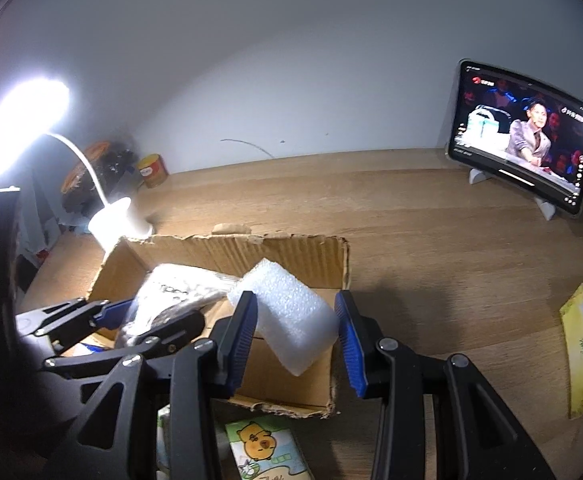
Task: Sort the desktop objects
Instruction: 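Carry the swab bag into the box with the left gripper while the right gripper drops white foam in, then open the left gripper and withdraw both grippers from the box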
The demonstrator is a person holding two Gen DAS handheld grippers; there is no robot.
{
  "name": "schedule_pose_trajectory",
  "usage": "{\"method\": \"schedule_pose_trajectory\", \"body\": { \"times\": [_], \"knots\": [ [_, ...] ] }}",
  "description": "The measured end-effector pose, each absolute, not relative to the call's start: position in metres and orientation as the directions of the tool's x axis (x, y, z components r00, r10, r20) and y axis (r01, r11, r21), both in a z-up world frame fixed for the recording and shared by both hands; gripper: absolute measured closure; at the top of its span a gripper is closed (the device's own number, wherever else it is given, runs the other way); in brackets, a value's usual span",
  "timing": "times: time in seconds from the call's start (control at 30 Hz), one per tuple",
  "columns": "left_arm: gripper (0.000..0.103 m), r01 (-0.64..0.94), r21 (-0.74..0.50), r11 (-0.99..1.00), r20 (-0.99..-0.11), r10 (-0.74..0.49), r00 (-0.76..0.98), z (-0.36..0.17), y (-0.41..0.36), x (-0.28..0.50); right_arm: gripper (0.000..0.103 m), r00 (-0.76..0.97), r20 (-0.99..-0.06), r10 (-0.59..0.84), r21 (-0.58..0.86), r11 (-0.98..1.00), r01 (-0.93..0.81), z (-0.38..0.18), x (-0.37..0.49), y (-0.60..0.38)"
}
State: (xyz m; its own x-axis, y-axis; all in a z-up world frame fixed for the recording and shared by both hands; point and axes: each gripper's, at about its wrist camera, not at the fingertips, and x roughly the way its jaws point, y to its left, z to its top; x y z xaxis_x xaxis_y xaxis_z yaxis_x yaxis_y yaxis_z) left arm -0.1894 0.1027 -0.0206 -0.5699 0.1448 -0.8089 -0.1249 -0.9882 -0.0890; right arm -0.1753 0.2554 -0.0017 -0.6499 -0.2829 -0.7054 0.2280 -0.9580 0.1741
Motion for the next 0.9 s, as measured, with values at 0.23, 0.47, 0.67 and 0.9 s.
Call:
{"method": "schedule_pose_trajectory", "body": {
  "times": [0.23, 0.47, 0.67, 0.9],
  "knots": [
    [0.038, -0.105, -0.076, -0.992, -0.805, 0.123, -0.580, -0.015, 0.099, -0.182, 0.000, -0.673, -0.696, -0.248, 0.134, -0.967, 0.218, 0.001, -0.171, 0.257],
    [0.016, -0.091, -0.079, -0.993, -0.777, 0.118, -0.619, -0.002, 0.090, -0.165, 0.000, -0.691, -0.685, -0.232, 0.131, -0.972, 0.197, 0.010, -0.160, 0.264],
    [0.016, -0.102, -0.077, -0.992, -0.766, 0.124, -0.630, 0.007, 0.085, -0.141, 0.000, -0.685, -0.689, -0.238, 0.131, -0.970, 0.205, 0.011, -0.150, 0.260],
    [0.015, -0.094, -0.074, -0.993, -0.730, 0.118, -0.673, 0.025, 0.057, -0.107, 0.000, -0.704, -0.676, -0.216, 0.128, -0.976, 0.176, 0.018, -0.132, 0.264]
  ]
}}
